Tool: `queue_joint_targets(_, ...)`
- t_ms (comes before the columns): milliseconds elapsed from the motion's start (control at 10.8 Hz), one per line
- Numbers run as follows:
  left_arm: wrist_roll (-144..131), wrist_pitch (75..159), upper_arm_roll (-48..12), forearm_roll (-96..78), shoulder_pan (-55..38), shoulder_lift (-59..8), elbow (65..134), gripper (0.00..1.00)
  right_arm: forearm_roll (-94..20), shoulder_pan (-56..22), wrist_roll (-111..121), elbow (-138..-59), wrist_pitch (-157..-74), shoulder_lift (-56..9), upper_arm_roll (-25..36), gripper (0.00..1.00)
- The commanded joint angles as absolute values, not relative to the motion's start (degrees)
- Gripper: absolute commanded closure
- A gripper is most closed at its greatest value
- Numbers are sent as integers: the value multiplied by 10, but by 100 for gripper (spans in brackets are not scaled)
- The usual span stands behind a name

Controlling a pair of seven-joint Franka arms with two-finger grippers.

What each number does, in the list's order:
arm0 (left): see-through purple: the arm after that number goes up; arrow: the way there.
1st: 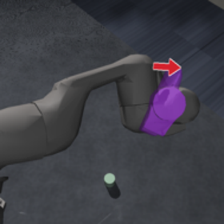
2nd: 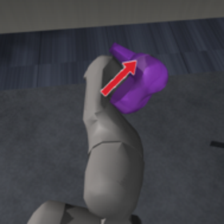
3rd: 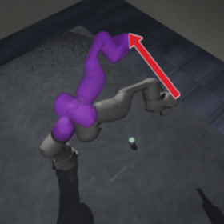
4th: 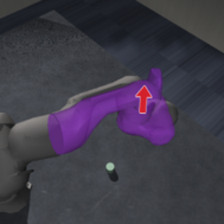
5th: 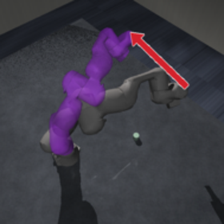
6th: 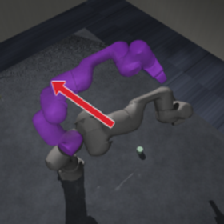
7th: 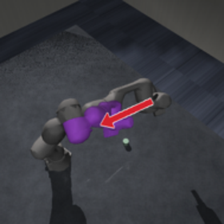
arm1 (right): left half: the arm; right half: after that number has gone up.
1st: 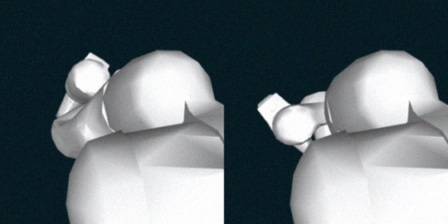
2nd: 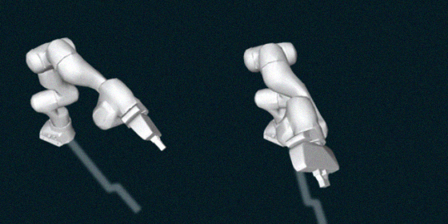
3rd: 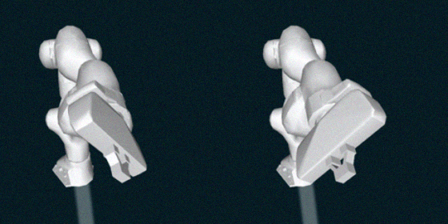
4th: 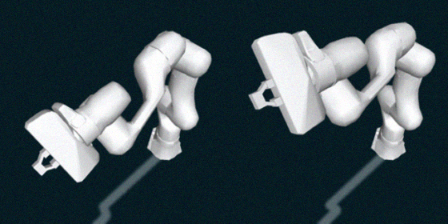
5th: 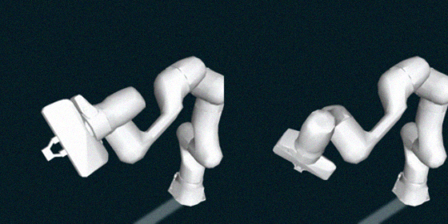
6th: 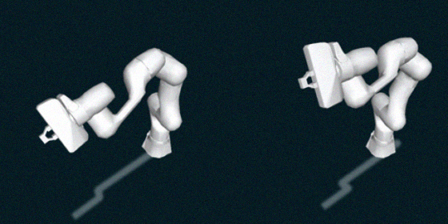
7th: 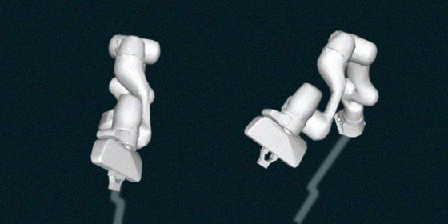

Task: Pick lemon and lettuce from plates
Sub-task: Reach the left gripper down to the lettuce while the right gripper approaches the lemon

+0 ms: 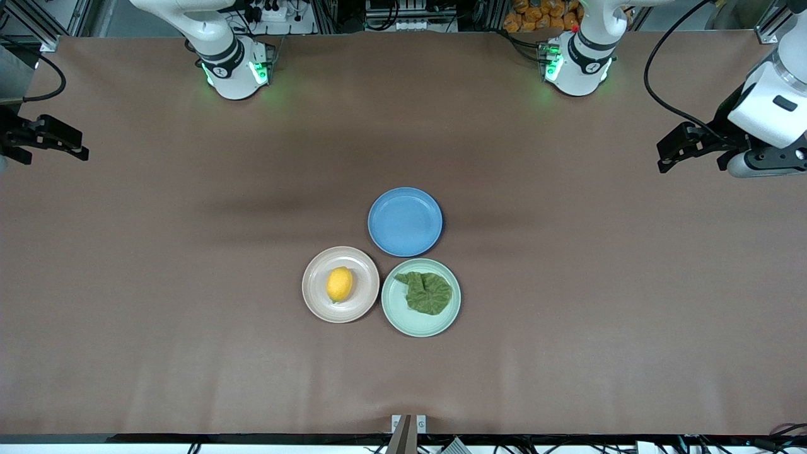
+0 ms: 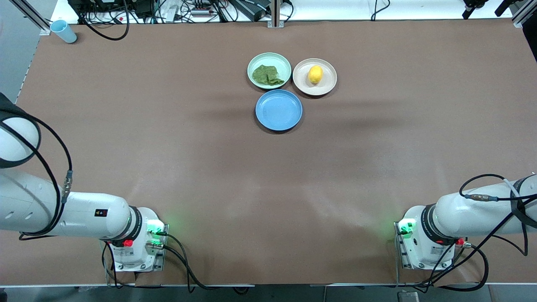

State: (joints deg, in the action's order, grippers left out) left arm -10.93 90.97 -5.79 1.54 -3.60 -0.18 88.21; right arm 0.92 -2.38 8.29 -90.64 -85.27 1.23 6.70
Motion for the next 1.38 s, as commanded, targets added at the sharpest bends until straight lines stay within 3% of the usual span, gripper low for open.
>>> queue_joint_targets(0,-93,911,-57,22,-36,-2,875,0,17,-18,77,-911,-856,17,63,0)
queue_joint_targets(553,-74,937,-93,-29,-47,-33,875,0,16,-18,76,-911,-856,17,63,0)
queue_joint_targets(830,-74,1097,-149,-64,-60,-107,875,0,14,-20,76,-912,-857,16,63,0)
queue_joint_targets(1291,-62,1379,-153,-37,-170,-266,871,0,-8,-58,11,-911,-875,-8,60,0)
